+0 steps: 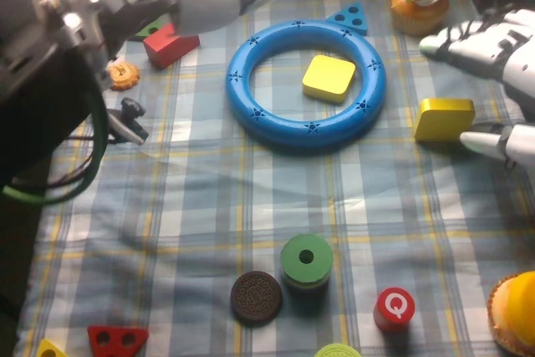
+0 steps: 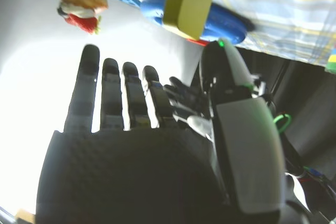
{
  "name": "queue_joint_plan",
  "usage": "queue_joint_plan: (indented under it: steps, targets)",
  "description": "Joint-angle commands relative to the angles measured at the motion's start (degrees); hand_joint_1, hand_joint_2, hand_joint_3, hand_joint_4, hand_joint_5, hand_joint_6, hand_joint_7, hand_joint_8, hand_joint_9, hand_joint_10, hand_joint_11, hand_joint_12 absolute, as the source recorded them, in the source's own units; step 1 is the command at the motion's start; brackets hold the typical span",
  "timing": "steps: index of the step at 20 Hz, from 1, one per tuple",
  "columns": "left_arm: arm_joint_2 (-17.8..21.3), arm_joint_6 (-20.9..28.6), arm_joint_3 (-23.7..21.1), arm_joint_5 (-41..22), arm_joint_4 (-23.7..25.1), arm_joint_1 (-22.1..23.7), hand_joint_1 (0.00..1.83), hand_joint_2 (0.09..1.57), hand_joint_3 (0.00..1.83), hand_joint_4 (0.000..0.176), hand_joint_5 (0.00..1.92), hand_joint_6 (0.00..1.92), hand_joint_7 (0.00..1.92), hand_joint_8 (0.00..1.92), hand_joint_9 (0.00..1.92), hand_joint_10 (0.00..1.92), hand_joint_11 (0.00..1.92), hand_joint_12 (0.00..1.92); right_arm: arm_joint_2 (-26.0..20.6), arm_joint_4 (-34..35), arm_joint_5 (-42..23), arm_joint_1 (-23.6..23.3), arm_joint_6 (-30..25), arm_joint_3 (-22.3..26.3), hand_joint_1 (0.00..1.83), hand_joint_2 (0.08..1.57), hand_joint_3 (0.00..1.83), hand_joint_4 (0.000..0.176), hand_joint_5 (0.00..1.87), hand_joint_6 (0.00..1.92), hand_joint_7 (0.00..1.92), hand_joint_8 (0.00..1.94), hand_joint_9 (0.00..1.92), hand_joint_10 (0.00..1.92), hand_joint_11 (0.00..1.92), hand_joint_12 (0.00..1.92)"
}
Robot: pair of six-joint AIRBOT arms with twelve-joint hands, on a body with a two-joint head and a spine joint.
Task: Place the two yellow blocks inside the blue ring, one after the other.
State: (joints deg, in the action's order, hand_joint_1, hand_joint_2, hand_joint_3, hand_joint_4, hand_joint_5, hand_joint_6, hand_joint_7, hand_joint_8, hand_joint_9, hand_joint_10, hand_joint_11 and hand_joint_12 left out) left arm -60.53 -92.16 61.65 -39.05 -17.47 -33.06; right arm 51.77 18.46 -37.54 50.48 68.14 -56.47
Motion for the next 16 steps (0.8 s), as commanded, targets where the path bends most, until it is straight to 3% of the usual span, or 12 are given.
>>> queue_joint_plan:
  steps: [1,2,3,4,5,6,7,8,11,12,14,16]
  targets:
    - [0.66,1.36,-0.74,-10.31,1.14,-0.36,0.25,1.46,0.00,0.020,0.16,0.01,0.08,0.00,0.02,0.01,0.00,0.06,0.31,-0.19,-5.87,-1.04,-0.21,-0.47,0.74,1.27,0.00,0.000,0.21,0.04,0.33,0.03,0.23,0.14,0.00,1.33]
    - [1.70,2.99,-1.62,-12.79,1.36,-1.79,0.24,1.45,0.00,0.041,0.16,0.01,0.09,0.00,0.04,0.01,0.00,0.20,0.86,-0.07,-5.36,-1.35,-0.21,-0.91,0.77,1.26,0.00,0.000,0.27,0.03,0.45,0.02,0.24,0.30,0.00,1.42]
    - [2.46,4.79,-2.11,-14.68,1.55,-2.86,0.29,1.45,0.00,0.028,0.17,0.01,0.09,0.00,0.04,0.01,0.00,0.22,1.32,0.11,-5.01,-1.52,-0.21,-1.29,0.79,1.26,0.00,0.000,0.33,0.03,0.58,0.06,0.21,0.66,0.00,1.55]
    - [3.40,7.24,-2.60,-16.88,1.87,-4.15,0.31,1.45,0.00,0.036,0.18,0.01,0.08,0.00,0.02,0.00,0.00,0.15,1.96,0.47,-4.66,-1.55,-0.21,-1.85,0.85,1.28,0.00,0.000,0.52,0.12,0.77,0.19,0.32,0.96,0.00,1.68]
    - [3.80,8.23,-2.85,-18.00,2.00,-4.75,0.31,1.45,0.00,0.042,0.18,0.01,0.08,0.00,0.01,0.00,0.00,0.14,2.32,0.70,-4.45,-1.65,-0.23,-2.20,1.09,1.30,0.00,0.000,0.54,1.22,0.81,1.13,0.51,1.23,0.31,1.77]
    - [4.34,9.06,-3.31,-19.46,2.08,-5.48,0.35,1.46,0.00,0.023,0.19,0.01,0.11,0.00,0.03,0.01,0.00,0.22,2.75,0.79,-4.15,-1.83,-0.65,-2.62,1.18,1.27,0.00,0.000,0.64,1.23,0.82,1.45,0.88,1.52,0.83,1.89]
    - [4.79,9.34,-3.74,-20.52,2.13,-6.06,0.37,1.46,0.00,0.019,0.20,0.01,0.12,0.00,0.04,0.01,0.00,0.25,3.13,0.79,-4.05,-1.98,-1.14,-3.03,1.20,1.26,0.00,0.000,0.68,1.21,0.83,1.51,1.01,1.62,1.02,1.89]
    - [4.96,9.37,-3.92,-20.76,2.13,-6.29,0.35,1.44,0.00,0.024,0.22,0.01,0.16,0.01,0.09,0.02,0.00,0.45,3.21,0.78,-4.03,-2.03,-1.37,-3.14,1.20,1.25,0.00,0.000,0.67,1.23,0.83,1.52,0.98,1.66,1.01,1.91]
    - [5.99,9.45,-4.77,-22.60,1.06,-8.21,0.32,1.42,0.00,0.017,0.25,0.01,0.17,0.00,0.09,0.01,0.00,0.45,3.49,0.39,-4.10,-3.77,-2.15,-3.68,1.18,1.27,0.00,0.000,0.59,1.38,0.81,1.49,0.72,1.53,0.63,1.90]
    - [6.66,9.68,-5.35,-23.57,0.54,-9.48,0.30,1.41,0.00,0.028,0.25,0.01,0.19,0.00,0.11,0.01,0.00,0.50,3.44,-0.61,-4.15,-5.00,-2.15,-3.76,1.19,1.26,0.00,0.000,0.61,1.35,0.84,1.44,0.78,1.48,0.72,1.89]
    - [7.71,10.82,-6.63,-26.15,-0.01,-12.08,0.40,1.42,0.00,0.000,0.22,0.00,0.14,0.00,0.13,0.01,0.00,0.72,2.91,-2.63,-4.61,-6.97,-2.58,-3.73,1.16,1.26,0.00,0.000,0.63,1.40,0.81,1.41,0.68,1.41,0.59,1.89]
    - [8.11,11.47,-7.49,-27.58,-0.15,-13.91,0.43,1.41,0.00,0.004,0.20,0.00,0.11,0.00,0.10,0.00,0.00,0.74,2.73,-3.75,-5.20,-8.42,-3.16,-3.81,1.29,1.26,0.00,0.000,0.60,1.39,0.78,1.38,0.70,1.57,0.54,1.87]
